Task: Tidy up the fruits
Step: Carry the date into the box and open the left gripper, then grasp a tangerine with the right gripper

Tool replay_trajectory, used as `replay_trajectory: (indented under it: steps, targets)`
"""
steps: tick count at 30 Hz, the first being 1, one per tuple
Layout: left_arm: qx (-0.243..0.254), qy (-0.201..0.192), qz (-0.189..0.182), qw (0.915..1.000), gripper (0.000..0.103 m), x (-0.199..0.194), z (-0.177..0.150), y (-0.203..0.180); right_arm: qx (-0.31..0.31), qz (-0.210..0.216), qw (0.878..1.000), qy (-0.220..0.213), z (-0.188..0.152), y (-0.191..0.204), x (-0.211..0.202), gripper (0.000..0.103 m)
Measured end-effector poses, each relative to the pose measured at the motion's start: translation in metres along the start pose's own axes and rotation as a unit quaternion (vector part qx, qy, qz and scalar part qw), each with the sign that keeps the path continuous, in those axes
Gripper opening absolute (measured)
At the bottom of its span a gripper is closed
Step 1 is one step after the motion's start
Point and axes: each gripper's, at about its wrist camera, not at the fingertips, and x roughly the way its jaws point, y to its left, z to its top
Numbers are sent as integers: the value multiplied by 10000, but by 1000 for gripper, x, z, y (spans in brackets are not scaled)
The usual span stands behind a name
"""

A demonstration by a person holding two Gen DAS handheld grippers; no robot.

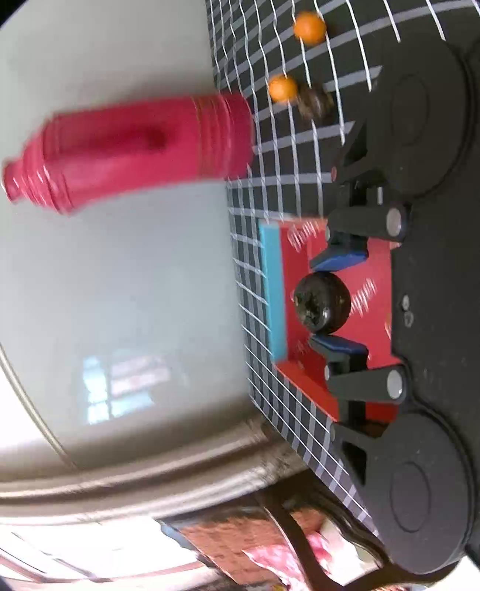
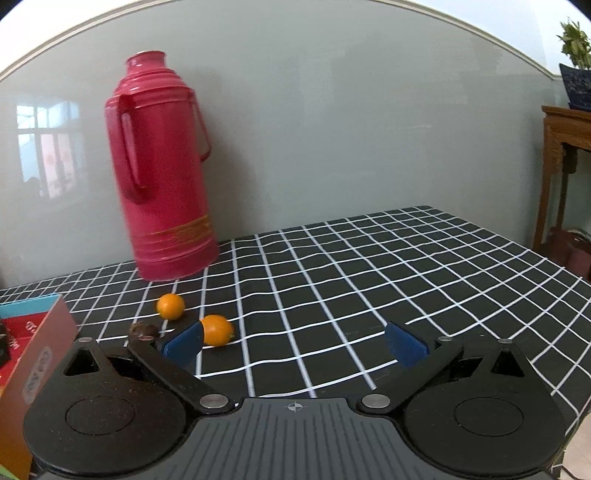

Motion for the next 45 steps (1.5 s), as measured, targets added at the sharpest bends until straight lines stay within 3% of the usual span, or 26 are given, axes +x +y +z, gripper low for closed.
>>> replay_trajectory:
  steps: [7, 12, 13, 16, 20, 27, 37, 45]
  targets:
    - [-343, 786, 91, 9963, 29, 22, -10, 39, -114, 194, 9997, 37, -5, 20, 0, 103]
    - [-330, 1004, 115, 9943, 35, 28, -18, 50, -211, 323, 9992, 66, -7, 34, 1, 103]
    - [-315, 1012, 115, 9943, 43, 28, -19, 52, -238, 348, 9991, 71, -7, 36, 0, 103]
    - [-364, 926, 230, 9948, 76, 24, -18, 57, -290, 427, 9986, 93, -9, 42, 2, 103]
    - [-453, 683, 190, 9965, 79, 14, -12, 65, -442, 566, 9973, 126, -13, 50, 5, 103]
    - [-818, 798, 276, 9931, 86, 12, -8, 88, -589, 635, 9960, 201, -15, 53, 13, 103]
    - [-747, 630, 842, 9916, 91, -11, -21, 122, -597, 818, 9941, 381, -15, 48, 27, 103]
    - [-967, 671, 1223, 9855, 93, -12, -30, 150, -1034, 986, 9885, 499, -7, 58, 52, 103]
